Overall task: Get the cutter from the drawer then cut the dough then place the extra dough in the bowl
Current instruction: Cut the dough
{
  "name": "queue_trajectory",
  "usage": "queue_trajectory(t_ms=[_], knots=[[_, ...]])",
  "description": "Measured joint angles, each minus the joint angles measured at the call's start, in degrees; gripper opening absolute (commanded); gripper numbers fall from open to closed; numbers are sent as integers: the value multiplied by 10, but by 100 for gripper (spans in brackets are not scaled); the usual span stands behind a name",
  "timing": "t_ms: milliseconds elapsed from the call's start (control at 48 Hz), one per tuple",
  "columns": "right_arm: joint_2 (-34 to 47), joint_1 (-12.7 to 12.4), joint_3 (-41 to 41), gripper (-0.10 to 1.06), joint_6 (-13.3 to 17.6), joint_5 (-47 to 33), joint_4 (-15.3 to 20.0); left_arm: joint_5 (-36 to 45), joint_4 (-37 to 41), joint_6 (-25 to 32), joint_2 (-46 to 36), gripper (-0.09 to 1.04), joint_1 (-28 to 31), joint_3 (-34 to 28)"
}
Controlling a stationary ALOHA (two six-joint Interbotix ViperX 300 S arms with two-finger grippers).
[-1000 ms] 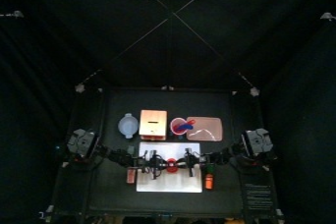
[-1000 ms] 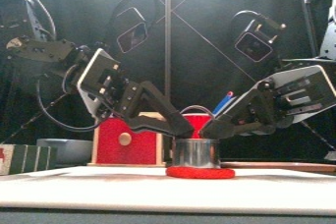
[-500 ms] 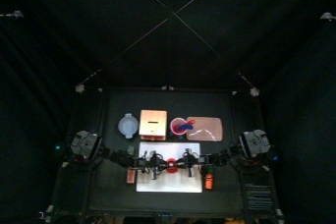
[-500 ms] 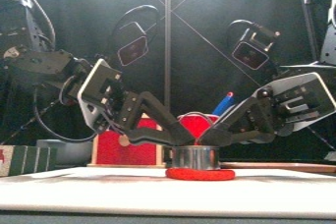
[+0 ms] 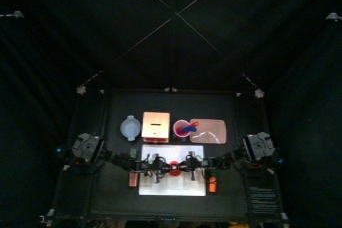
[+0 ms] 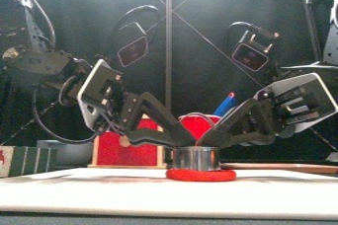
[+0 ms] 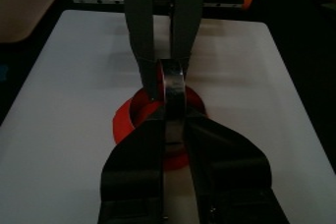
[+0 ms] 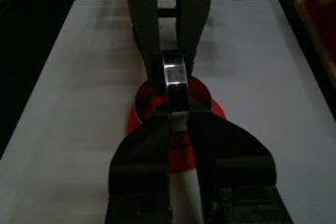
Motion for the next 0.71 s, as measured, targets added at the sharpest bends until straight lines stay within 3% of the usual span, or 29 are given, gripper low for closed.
queue_trajectory(t_ms=[229, 521, 708], knots=[[-30, -2, -7, 39, -4, 50, -16, 4, -2, 7, -17, 46, 0, -1], [-68, -4, -36, 41, -1, 150, -18, 26, -2, 48, -46, 77, 4, -5], [-74, -3, -52, 49, -2, 189, -16, 37, -4, 70, -53, 91, 6, -18]])
